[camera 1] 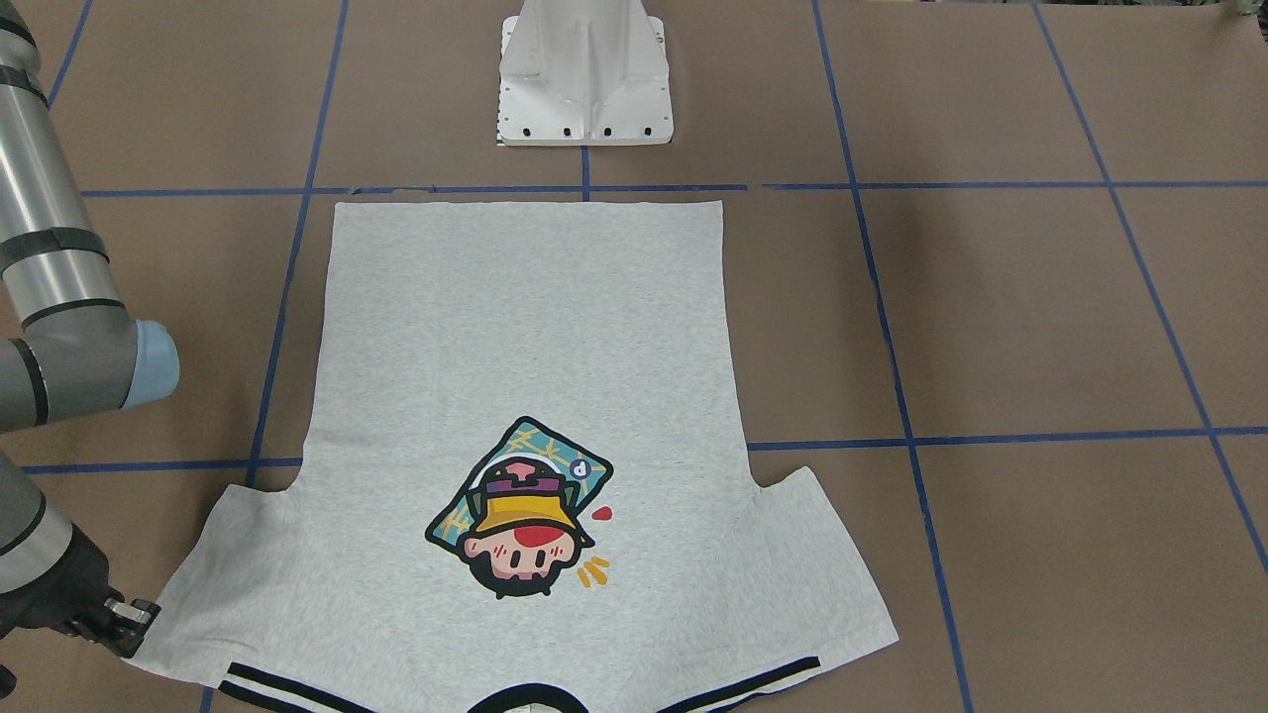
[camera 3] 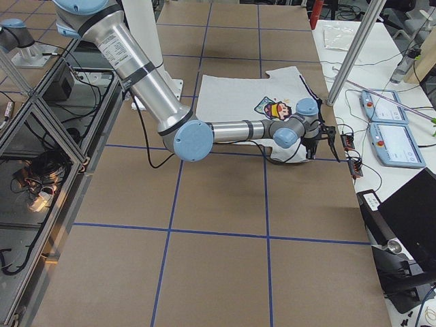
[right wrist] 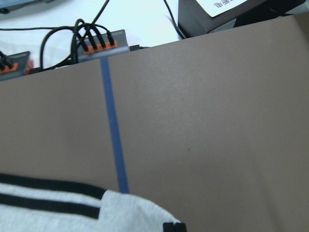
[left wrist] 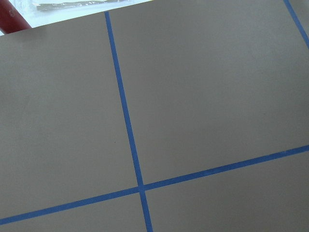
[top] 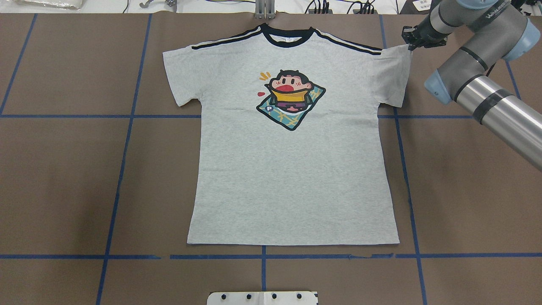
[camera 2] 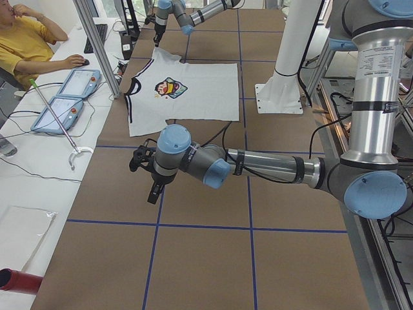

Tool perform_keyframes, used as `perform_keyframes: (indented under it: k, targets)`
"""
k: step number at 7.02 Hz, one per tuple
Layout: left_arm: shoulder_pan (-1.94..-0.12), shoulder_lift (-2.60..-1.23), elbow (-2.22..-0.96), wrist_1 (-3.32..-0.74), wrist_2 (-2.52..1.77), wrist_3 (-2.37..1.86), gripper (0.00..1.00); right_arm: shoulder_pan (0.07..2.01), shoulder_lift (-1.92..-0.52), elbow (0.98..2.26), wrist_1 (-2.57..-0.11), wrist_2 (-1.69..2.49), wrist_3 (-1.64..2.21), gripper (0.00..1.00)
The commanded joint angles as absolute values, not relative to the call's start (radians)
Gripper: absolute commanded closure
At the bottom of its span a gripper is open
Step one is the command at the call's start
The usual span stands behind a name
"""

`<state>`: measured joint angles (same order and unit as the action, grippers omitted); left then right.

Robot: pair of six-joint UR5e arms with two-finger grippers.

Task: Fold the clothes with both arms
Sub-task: 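Grasp the sleeve with the right gripper and fold it inward over the body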

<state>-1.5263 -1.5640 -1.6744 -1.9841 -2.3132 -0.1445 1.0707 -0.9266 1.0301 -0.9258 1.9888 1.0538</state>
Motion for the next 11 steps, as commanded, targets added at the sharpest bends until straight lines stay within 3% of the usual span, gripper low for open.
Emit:
perform_keyframes:
  k: [1, 4, 8, 11]
  targets:
    - [-1.526, -1.559, -1.664, -2.031, -2.313, -0.146, 0.00, 1.017, -0.963, 1.187, -0.962, 1.999, 1.182, 1.00]
    - [-1.526, -1.555, -1.666, -2.033, -2.315, -0.147, 0.00, 0.921, -0.858, 1.166, -0.969, 1.945, 1.384, 1.00]
    - [-1.526, -1.557, -1.670, -2.033, -2.315, -0.155, 0.00, 0.812, -0.626, 0.935, -0.965, 1.746, 1.529, 1.00]
    - [-1.526, -1.557, -1.678, -2.033, -2.316, -0.156, 0.00, 0.799, -0.600, 0.881, -0.963, 1.691, 1.569, 1.00]
